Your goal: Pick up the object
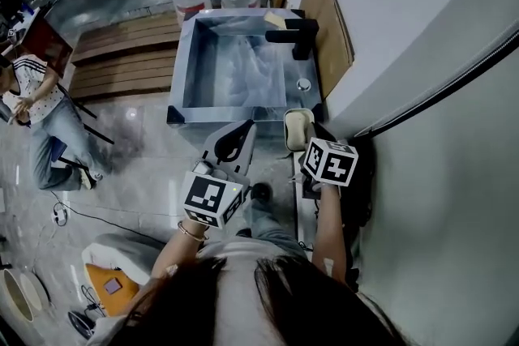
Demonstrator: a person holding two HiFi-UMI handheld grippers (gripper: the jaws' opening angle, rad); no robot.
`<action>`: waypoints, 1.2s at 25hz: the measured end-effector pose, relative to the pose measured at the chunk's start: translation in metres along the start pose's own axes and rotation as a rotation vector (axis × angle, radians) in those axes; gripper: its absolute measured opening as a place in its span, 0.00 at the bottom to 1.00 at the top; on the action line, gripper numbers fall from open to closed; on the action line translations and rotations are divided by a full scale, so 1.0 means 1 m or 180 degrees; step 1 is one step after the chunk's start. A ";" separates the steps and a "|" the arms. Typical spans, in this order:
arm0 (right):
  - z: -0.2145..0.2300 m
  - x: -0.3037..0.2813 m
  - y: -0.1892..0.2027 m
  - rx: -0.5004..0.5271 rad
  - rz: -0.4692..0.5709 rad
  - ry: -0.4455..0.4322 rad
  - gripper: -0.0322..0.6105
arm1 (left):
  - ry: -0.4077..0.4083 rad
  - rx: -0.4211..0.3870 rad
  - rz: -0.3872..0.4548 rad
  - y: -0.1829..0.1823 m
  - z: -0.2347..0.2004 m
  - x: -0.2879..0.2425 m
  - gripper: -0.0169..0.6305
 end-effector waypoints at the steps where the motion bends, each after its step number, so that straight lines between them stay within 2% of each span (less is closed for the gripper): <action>1: -0.003 0.007 -0.001 -0.0001 0.0028 -0.0004 0.10 | 0.0006 -0.0015 0.0017 -0.002 0.002 0.006 0.04; 20: -0.047 0.129 0.021 0.0015 0.0367 -0.0057 0.10 | 0.0104 -0.0155 0.0188 -0.009 0.064 0.112 0.04; 30: -0.063 0.177 0.030 0.0001 0.0528 -0.0082 0.10 | 0.0130 -0.0198 0.0236 -0.015 0.086 0.139 0.04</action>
Point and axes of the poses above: the fingertips, and each gripper's own axes: x backward along the fingers, z to its right, y out of its underside, the point moved 4 cm from there along x, backward along the fingers, and after that the axes turned 5 degrees about x, right-handed, at the moved point
